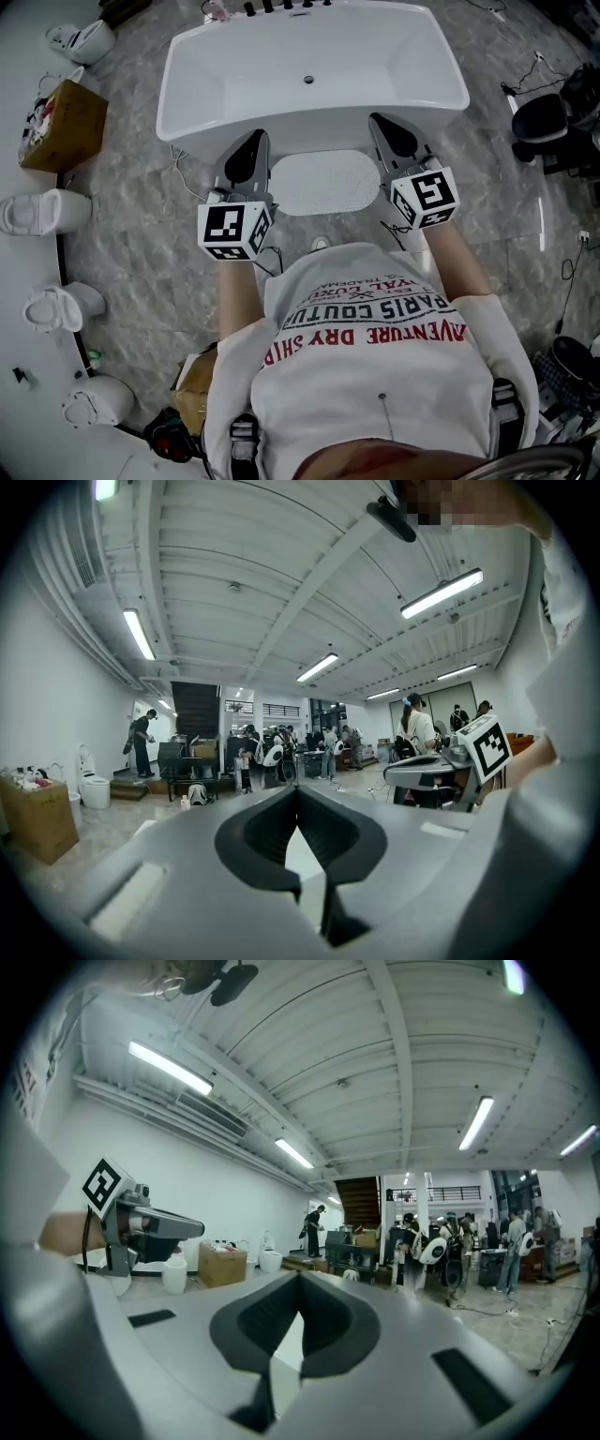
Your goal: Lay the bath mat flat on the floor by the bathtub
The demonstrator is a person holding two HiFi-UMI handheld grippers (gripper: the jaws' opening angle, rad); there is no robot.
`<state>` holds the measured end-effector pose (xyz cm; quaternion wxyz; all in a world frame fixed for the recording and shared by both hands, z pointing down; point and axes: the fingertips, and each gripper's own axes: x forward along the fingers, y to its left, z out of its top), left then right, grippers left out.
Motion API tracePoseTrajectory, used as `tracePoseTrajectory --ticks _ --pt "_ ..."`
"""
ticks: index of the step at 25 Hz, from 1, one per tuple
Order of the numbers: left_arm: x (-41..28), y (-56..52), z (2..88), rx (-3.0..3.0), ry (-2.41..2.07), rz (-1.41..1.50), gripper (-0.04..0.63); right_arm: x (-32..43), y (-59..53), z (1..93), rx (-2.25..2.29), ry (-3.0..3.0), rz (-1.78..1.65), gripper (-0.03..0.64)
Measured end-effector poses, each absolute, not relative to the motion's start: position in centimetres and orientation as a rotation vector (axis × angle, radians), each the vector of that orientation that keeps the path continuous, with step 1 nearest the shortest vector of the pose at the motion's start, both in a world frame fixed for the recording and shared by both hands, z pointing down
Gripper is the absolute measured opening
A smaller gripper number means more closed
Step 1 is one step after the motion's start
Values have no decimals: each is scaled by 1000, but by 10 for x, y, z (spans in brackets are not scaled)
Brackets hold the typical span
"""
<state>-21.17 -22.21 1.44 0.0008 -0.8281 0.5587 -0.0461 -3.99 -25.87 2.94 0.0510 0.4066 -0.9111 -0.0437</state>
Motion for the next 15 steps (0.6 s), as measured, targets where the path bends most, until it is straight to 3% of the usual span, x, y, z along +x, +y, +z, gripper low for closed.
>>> tracePoseTrajectory --ticks 15 --pt "-207 -214 26 -2655 1761 -120 12 -32 -244 36 1250 -2784 -77 8"
